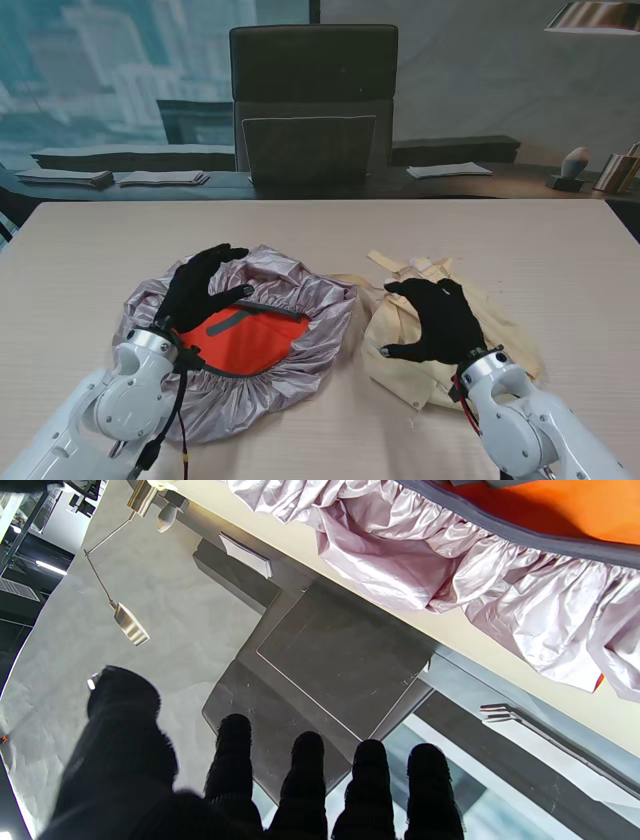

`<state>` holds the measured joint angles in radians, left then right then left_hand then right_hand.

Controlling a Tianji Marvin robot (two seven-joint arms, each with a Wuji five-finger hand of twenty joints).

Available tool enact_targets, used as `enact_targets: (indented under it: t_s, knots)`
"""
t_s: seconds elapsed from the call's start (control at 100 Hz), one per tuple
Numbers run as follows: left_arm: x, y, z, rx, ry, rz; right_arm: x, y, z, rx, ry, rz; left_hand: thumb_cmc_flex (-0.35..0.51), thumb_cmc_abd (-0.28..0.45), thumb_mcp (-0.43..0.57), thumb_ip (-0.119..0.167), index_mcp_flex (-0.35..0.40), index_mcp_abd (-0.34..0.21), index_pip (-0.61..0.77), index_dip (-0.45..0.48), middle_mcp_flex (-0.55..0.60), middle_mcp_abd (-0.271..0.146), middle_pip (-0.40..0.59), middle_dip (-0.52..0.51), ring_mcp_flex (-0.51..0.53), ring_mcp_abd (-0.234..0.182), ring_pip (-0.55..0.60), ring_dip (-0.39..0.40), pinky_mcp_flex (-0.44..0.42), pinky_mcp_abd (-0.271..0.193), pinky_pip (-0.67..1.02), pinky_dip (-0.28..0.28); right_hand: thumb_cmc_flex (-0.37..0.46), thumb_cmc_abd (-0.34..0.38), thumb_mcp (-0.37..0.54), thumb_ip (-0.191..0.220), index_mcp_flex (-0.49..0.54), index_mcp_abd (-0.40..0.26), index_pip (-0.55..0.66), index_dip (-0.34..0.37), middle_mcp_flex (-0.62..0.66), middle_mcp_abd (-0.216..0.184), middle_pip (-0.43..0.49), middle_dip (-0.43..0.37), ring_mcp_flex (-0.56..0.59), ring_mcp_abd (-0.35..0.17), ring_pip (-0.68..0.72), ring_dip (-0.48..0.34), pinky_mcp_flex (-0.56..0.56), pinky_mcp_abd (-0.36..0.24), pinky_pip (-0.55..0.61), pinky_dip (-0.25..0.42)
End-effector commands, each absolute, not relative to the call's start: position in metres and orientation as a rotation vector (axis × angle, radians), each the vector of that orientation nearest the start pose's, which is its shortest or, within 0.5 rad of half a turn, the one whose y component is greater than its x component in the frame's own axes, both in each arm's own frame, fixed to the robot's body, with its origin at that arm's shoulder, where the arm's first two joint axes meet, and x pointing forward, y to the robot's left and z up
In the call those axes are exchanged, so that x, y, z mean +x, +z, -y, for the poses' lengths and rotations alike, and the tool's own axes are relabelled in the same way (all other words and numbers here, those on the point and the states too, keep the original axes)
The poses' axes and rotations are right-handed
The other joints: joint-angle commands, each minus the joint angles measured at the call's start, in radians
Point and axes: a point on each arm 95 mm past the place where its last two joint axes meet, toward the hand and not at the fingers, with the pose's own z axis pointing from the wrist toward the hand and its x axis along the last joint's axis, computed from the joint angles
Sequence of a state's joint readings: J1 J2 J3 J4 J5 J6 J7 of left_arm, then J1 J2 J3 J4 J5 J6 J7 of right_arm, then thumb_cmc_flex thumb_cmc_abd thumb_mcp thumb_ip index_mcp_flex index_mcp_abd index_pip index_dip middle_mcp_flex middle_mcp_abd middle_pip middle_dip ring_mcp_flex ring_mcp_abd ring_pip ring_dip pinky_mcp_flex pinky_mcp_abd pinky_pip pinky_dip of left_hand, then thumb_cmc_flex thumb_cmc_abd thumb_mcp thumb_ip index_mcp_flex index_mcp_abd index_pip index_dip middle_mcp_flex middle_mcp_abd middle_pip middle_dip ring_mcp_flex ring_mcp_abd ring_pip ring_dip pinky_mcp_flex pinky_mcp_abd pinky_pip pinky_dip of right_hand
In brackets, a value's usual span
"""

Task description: Fit a rain cover over a backpack

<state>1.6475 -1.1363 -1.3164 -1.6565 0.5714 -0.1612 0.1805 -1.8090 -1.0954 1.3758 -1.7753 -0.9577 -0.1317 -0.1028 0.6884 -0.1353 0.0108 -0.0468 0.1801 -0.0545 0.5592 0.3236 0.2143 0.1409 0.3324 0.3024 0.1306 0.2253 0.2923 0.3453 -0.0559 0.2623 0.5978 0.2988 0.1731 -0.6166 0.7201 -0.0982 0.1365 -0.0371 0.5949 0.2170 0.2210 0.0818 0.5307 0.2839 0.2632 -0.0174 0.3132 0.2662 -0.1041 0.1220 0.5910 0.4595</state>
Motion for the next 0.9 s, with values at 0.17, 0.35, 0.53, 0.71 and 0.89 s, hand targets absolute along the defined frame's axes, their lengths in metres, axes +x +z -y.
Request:
enact_targets:
  t_s: [0.17,0.35,0.53,0.71,0.89]
  knots:
    - [0.386,-0.295,-0.012,-1.455,-1.96,-1.058,0.335,-0.35,0.032,1.222,1.426,-1.481,-0.009,-0.017,0.02,0.032,-0.024,-0.009,-0.008,0.001,-0.01,-0.014,-0.009,0.0,-0.012,-0.016,-0.018,0.002,-0.017,0.009,-0.034,-0.013,-0.123,-0.022,0.054,0.013,-0.062,0.078,-0.039,-0.004,-0.05,0.032,0.025,-0.003,-0.059,0.001,-0.019,-0.006,-0.006,0.038,-0.053,0.036]
    - [0.387,-0.295,-0.013,-1.45,-1.957,-1.057,0.34,-0.365,0.03,1.198,1.301,-1.548,-0.006,-0.026,0.021,0.033,-0.024,-0.007,-0.008,0.001,-0.011,-0.012,-0.009,0.0,-0.013,-0.015,-0.019,0.002,-0.018,0.008,-0.036,-0.014,-0.114,-0.02,0.051,0.0,-0.059,0.096,-0.1,0.001,-0.048,0.057,0.001,-0.015,-0.048,0.04,-0.03,-0.017,0.038,0.138,-0.067,0.014]
    - [0.387,-0.295,-0.012,-1.449,-1.958,-1.066,0.345,-0.374,0.026,1.229,1.264,-1.57,-0.009,-0.027,0.022,0.033,-0.028,-0.008,-0.01,0.0,-0.011,-0.014,-0.011,-0.001,-0.015,-0.018,-0.02,0.002,-0.018,0.007,-0.041,-0.017,-0.061,-0.01,0.009,0.003,-0.053,0.118,-0.09,0.062,-0.051,0.092,0.036,-0.003,-0.023,0.068,-0.009,-0.035,0.047,0.168,0.002,-0.115]
    - [0.387,-0.295,-0.013,-1.446,-1.958,-1.062,0.35,-0.38,0.022,1.212,1.203,-1.641,-0.009,-0.028,0.024,0.034,-0.027,-0.007,-0.01,0.0,-0.01,-0.014,-0.01,-0.001,-0.013,-0.017,-0.02,0.002,-0.017,0.01,-0.046,-0.019,0.062,0.003,-0.061,0.017,-0.056,0.122,-0.062,0.088,-0.035,0.104,0.128,0.032,0.033,0.073,0.032,-0.013,0.001,0.091,0.158,-0.147]
    - [0.387,-0.294,-0.013,-1.445,-1.958,-1.061,0.352,-0.386,0.02,1.21,1.135,-1.71,-0.01,-0.029,0.025,0.033,-0.026,-0.007,-0.009,0.001,-0.01,-0.014,-0.009,0.0,-0.011,-0.017,-0.02,0.002,-0.017,0.011,-0.05,-0.021,0.296,-0.024,-0.13,0.018,0.026,0.121,0.043,0.13,0.103,0.088,0.212,0.071,0.14,0.065,0.112,0.03,0.007,0.069,0.293,-0.156]
